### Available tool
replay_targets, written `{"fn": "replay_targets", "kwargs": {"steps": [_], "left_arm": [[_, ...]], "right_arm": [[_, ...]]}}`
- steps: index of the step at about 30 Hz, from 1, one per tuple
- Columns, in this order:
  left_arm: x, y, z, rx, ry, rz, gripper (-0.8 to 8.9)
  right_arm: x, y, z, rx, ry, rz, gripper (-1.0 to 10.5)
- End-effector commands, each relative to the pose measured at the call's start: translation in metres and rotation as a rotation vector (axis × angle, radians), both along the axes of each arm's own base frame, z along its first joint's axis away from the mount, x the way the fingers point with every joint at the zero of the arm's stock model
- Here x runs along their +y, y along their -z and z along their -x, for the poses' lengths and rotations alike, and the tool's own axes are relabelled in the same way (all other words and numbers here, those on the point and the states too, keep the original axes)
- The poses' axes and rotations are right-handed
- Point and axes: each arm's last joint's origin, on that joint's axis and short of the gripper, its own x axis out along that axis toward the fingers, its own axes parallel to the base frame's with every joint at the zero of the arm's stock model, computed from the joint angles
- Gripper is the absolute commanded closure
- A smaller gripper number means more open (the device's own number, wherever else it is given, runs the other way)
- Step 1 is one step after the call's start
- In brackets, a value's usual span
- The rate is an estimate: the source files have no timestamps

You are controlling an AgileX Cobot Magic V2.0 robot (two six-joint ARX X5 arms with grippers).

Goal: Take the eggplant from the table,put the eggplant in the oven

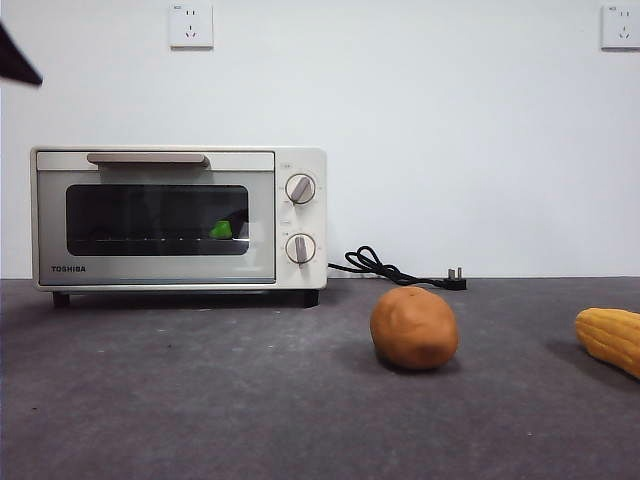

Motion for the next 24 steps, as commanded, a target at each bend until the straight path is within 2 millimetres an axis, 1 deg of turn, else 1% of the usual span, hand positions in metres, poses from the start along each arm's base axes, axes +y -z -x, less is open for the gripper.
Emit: {"fn": "replay_targets", "kwargs": {"steps": [1,4,7,13,16,20,24], "left_arm": [[-0.015,-0.015,0.021,-0.027,0.026,-0.07,8.2],[-0.03,-0.028,0.046,-0.028,0.025,-0.117,8.2],[-0.039,-0.039,0.073,-0.028,0.004,-0.155,8.2],[-0.046,-0.056,0.127,-0.066,-0.006,-0.175,8.2],[-0.048,-0.06,0.153,-0.084,-0.017,-0.189,8.2],[-0.049,-0.062,0.182,-0.095,-0.047,-0.21,8.2],[-0.051,-0.062,0.203,-0.104,-0.048,-0.21,8.2]], "right_arm": [[-0.001,0.001,0.002,0.02,0.001,0.007,9.6],[-0.001,0.001,0.002,0.02,0.001,0.007,9.6],[-0.001,0.001,0.002,0.02,0.001,0.007,9.6],[-0.001,0.001,0.002,0.019,0.0,0.008,9.6],[-0.001,0.001,0.002,0.017,-0.002,0.009,9.6],[-0.001,0.001,0.002,0.017,-0.002,0.009,9.6],[-0.001,0.001,0.002,0.017,-0.002,0.009,9.6]]}}
